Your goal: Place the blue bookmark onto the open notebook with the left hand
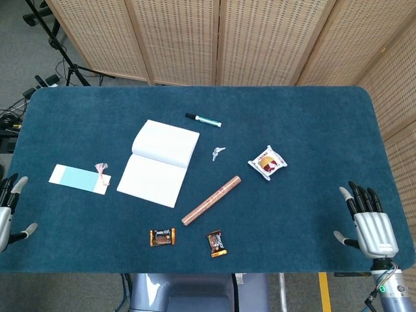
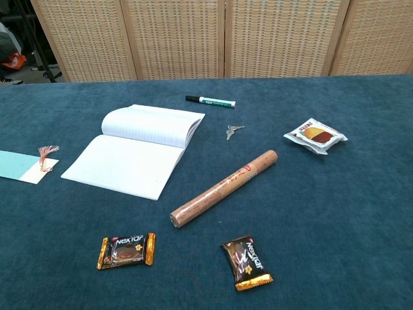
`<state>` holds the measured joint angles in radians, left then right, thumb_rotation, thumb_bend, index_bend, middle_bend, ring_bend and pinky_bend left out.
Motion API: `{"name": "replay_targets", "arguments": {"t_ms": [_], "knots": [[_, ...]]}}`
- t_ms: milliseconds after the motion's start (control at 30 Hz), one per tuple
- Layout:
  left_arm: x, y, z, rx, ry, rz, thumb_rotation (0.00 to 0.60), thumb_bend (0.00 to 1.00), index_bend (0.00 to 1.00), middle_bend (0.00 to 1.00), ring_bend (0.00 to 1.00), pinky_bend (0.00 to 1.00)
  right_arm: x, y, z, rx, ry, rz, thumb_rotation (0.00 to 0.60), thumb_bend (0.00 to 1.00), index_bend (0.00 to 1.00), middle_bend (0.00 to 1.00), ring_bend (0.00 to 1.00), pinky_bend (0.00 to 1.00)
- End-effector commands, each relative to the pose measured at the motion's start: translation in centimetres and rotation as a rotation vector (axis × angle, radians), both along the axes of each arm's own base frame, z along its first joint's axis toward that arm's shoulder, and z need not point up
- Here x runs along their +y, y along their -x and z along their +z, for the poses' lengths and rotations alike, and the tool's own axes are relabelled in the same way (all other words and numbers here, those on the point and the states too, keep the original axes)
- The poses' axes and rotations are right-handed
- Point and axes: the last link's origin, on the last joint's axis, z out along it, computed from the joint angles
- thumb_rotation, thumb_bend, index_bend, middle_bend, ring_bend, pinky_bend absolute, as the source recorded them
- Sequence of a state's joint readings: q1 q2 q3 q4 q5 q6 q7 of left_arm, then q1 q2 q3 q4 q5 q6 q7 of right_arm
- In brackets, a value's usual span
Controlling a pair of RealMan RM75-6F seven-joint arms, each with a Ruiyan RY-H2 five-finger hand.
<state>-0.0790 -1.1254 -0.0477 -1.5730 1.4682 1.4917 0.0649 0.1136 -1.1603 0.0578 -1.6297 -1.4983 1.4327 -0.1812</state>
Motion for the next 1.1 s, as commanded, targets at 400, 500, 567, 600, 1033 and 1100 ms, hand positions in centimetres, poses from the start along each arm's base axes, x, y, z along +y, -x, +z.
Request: {"name": "replay_targets", "arguments": {"t_ms": [400,500,567,600,1033,1100], "knots": [[2.8,-0.6,-0.1,-0.031,0.089,0.007,0.6,0.14,0.01,0.0,0.0,0.0,0.0,0.4,0.3,-0.01,-0.001,-0.013,0.6,0.16,0.0,0.0,0.0,0.01],[4.5,-0.9,0.4,-0.057,0.145,0.014,0.6,0.15,0.04,0.0,0.0,0.0,0.1,0.3,0.3,-0.011,0.006,-0.008,0.6,0.16,0.0,0.0,0.0,0.01],[5.5,-0.9,0.7,-0.061,0.167,0.02,0.6,0.15,0.06,0.0,0.0,0.0,0.1,0.3,0.3,-0.011,0.007,-0.007,0.6,0.16,0.0,0.0,0.0,0.01],[5.9,-0.9,0.8,-0.06,0.174,0.025,0.6,0.15,0.06,0.0,0.0,0.0,0.1,0.4,0.3,-0.011,0.007,-0.008,0.6,0.16,0.0,0.0,0.0,0.01],[12.5,-0.8,1.8,-0.037,0.322,0.15,0.6,0.16,0.23,0.0,0.0,0.0,0.0,0.8,0.3,-0.008,0.009,-0.024,0.6,0.16,0.0,0.0,0.0,0.01],[13.3,-0.5,1.8,-0.01,0.328,0.161,0.6,0.16,0.26,0.0,0.0,0.0,0.0,0.8,0.4,-0.01,0.013,-0.024,0.6,0.16,0.0,0.0,0.0,0.01]]}}
